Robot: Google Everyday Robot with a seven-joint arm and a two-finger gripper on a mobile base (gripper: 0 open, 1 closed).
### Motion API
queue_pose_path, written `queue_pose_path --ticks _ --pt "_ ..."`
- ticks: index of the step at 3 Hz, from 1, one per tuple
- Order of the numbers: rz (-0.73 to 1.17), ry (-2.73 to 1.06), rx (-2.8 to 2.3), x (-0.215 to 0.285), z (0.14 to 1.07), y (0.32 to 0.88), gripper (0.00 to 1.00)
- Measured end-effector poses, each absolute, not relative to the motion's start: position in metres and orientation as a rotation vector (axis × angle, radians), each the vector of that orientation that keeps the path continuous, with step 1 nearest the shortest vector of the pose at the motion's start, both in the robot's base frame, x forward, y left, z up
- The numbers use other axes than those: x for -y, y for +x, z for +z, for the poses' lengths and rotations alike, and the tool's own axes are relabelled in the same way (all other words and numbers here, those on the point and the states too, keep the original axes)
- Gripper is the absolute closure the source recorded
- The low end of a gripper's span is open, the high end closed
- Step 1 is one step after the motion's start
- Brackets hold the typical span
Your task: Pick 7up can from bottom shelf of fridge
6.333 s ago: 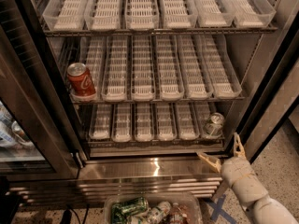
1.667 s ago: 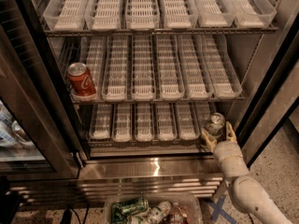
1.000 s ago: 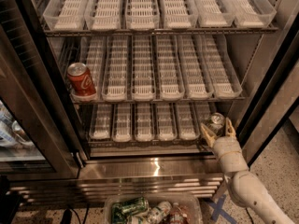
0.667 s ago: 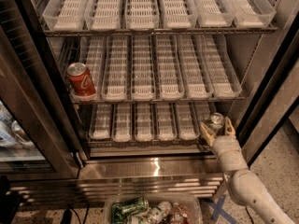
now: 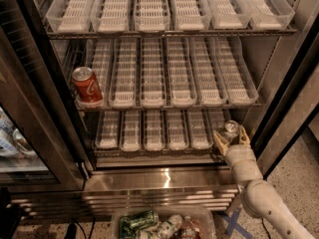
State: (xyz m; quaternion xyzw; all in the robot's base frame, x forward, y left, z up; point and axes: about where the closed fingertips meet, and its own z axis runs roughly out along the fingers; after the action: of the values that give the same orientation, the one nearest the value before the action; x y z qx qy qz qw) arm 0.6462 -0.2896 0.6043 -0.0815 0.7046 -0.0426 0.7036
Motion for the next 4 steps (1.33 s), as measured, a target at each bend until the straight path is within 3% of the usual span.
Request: queue_pose_path --ticks 1,4 --pt "-0.091 -0.177 -1.579 0.2905 0.5992 0.6480 0.29" --pt "-0.081 -0.180 -1.589 0.2893 0.5954 0.6479 0.94"
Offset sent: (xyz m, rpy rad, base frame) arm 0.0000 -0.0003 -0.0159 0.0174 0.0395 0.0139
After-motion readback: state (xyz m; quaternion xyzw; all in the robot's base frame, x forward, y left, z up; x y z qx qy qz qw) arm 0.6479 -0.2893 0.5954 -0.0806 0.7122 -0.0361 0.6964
